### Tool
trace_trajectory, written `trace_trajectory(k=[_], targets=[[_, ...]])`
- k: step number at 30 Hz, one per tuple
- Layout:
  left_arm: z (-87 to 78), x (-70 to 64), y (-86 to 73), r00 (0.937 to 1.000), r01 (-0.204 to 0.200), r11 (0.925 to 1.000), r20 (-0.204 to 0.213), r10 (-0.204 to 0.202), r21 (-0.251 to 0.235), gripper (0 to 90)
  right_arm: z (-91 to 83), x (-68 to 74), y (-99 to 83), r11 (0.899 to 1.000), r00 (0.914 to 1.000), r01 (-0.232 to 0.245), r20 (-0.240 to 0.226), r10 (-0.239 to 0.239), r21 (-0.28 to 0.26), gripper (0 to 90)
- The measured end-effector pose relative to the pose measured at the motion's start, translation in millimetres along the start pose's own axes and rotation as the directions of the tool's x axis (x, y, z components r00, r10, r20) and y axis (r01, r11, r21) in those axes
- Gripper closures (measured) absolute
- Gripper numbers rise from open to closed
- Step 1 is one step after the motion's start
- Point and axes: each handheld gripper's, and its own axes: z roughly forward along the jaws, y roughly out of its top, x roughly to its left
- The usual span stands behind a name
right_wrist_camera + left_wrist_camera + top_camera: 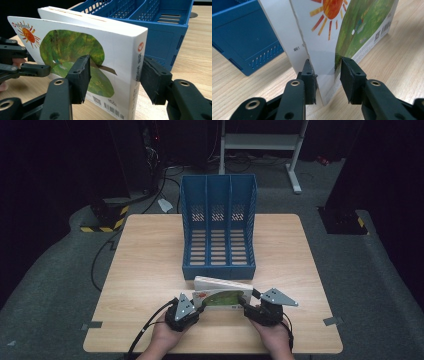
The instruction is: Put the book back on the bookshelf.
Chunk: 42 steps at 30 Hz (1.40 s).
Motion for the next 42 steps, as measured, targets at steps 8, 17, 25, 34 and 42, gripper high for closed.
trace_trajectory(k=[8,17,25,34,42], targets=[[-0.2,2.8,-3.4,0.9999,-0.003,0.9999,-0.010,0.003,0.012,66.2,-4.6,2.0,-1.4,1.000,0.9999,0.012,-0.009,-0.012,-0.015,42.9],[-5.7,13.4,-6.7,0.9990,0.037,0.9993,-0.025,-0.037,0.005,62.7,-11.5,0.4,2.2,0.998,0.9994,0.016,-0.028,-0.018,-0.055,37.5],[-11.0,18.6,-11.8,0.9978,0.061,0.9981,-0.025,-0.061,0.007,57.6,-3.8,-4.6,8.0,0.999,0.9955,0.026,-0.090,-0.029,-0.032,30.5],[-25.6,33.8,-25.2,0.9903,0.118,0.9929,-0.076,-0.116,0.019,49.6,12.1,1.4,18.3,0.994,0.9827,0.109,-0.147,-0.113,-0.032,29.0],[-37.1,56.7,-38.7,0.9728,0.197,0.9799,-0.131,-0.191,0.030,46.6,15.8,0.2,19.5,0.994,0.9823,0.106,-0.152,-0.110,-0.037,38.8]])
